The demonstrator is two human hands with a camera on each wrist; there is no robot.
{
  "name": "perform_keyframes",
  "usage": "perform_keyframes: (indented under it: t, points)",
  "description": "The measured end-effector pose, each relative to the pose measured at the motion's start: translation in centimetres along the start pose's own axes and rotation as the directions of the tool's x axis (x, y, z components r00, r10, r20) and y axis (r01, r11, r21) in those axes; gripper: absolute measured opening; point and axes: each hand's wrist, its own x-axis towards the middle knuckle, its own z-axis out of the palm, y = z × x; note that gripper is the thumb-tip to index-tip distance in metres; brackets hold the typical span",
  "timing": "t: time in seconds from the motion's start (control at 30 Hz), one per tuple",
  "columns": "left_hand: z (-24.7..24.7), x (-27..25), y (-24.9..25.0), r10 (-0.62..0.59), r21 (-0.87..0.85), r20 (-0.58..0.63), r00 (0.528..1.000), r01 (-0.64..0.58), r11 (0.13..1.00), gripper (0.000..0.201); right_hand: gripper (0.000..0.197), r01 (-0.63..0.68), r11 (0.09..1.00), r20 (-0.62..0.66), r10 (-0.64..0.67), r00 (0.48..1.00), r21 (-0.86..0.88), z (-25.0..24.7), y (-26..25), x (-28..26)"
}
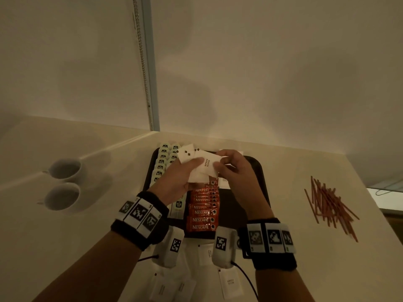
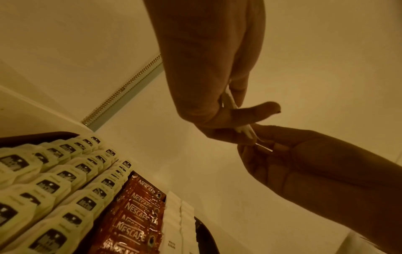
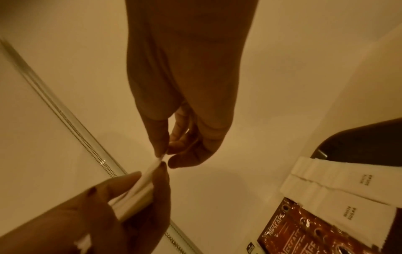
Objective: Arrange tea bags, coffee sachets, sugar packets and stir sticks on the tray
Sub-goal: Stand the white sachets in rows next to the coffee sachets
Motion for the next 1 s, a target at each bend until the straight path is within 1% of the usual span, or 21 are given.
perform_keyframes:
  t: [0.07, 0.13, 0.2, 0.27, 0.33, 0.47, 0.57, 0.63, 0.7, 0.73, 0.8, 0.83, 0.87, 0.93, 1.0]
  points:
    - [-0.4, 0.2, -0.2, 0.011, 0.074, 0.024, 1.0, -0.013, 0.997, 0.018, 0.018, -0.018, 0.998, -0.003, 0.019, 1.0, 0.063, -0.1, 0.2, 0.2]
    - [-0.8, 0.2, -0.4, 0.015, 0.175, 0.06, 0.998, -0.025, 0.984, 0.022, 0.022, -0.017, 0.998, -0.032, 0.019, 0.999, 0.058, -0.3, 0.3, 0.5]
    - [-1.1, 0.4, -0.6, 0.008, 0.248, 0.071, 0.997, -0.026, 0.968, 0.027, 0.025, -0.002, 1.0, -0.065, 0.002, 0.998, 0.015, -0.4, 0.3, 0.9]
    - [-1.1, 0.6, -0.9, 0.013, 0.273, 0.049, 0.999, -0.026, 0.962, 0.029, 0.028, 0.012, 0.999, -0.071, -0.015, 0.997, -0.042, -0.2, 0.3, 1.2]
    - [-1.1, 0.8, -1.2, 0.029, 0.264, 0.022, 0.999, -0.034, 0.964, 0.031, 0.031, 0.007, 0.998, -0.069, -0.012, 0.998, -0.07, 0.0, 0.5, 1.4]
    - [-1.1, 1.1, -1.9, 0.05, 0.164, -0.063, 0.997, -0.039, 0.986, 0.032, 0.03, -0.074, 0.996, -0.003, 0.074, 0.997, -0.055, 0.4, 1.7, 1.2]
    - [-1.3, 1.3, -2.3, -0.008, 0.111, -0.083, 0.997, 0.017, 0.994, 0.024, 0.028, -0.135, 0.991, 0.009, 0.135, 0.991, -0.006, -0.2, 2.6, 1.0]
    - [-1.6, 1.3, -2.2, -0.038, 0.048, -0.06, 0.997, 0.041, 0.998, 0.018, 0.023, -0.155, 0.984, -0.039, 0.159, 0.986, 0.084, -1.6, 3.1, 1.3]
    - [-2.1, 1.4, -2.0, -0.029, -0.065, -0.039, 0.999, 0.026, 0.998, 0.02, 0.015, -0.166, 0.974, -0.163, 0.191, 0.968, 0.155, -3.6, 3.9, 2.0]
    - [-2.5, 1.5, -1.8, -0.022, -0.131, -0.043, 0.999, 0.016, 0.991, 0.022, 0.013, -0.176, 0.972, -0.231, 0.209, 0.95, 0.156, -4.8, 4.6, 2.3]
    - [-3.4, 1.8, -1.4, -0.016, -0.23, -0.058, 0.998, 0.003, 0.973, 0.026, 0.015, -0.234, 0.969, -0.313, 0.248, 0.917, 0.082, -7.0, 6.5, 2.9]
    - [-3.7, 1.9, -1.2, -0.012, -0.255, -0.063, 0.998, -0.004, 0.967, 0.029, 0.018, -0.278, 0.96, -0.319, 0.273, 0.907, 0.033, -7.8, 7.6, 3.0]
    - [-4.0, 2.1, -1.1, -0.007, -0.265, -0.074, 0.997, -0.013, 0.964, 0.03, 0.021, -0.325, 0.946, -0.309, 0.304, 0.901, -0.017, -8.4, 8.7, 3.1]
    - [-4.5, 2.3, -1.0, 0.008, -0.275, -0.111, 0.994, -0.038, 0.961, 0.028, 0.026, -0.403, 0.908, -0.268, 0.363, 0.892, -0.114, -8.9, 10.7, 3.2]
    - [-4.9, 2.4, -1.0, 0.022, -0.288, -0.137, 0.99, -0.061, 0.956, 0.026, 0.027, -0.439, 0.878, -0.241, 0.392, 0.888, -0.191, -8.6, 12.0, 3.2]
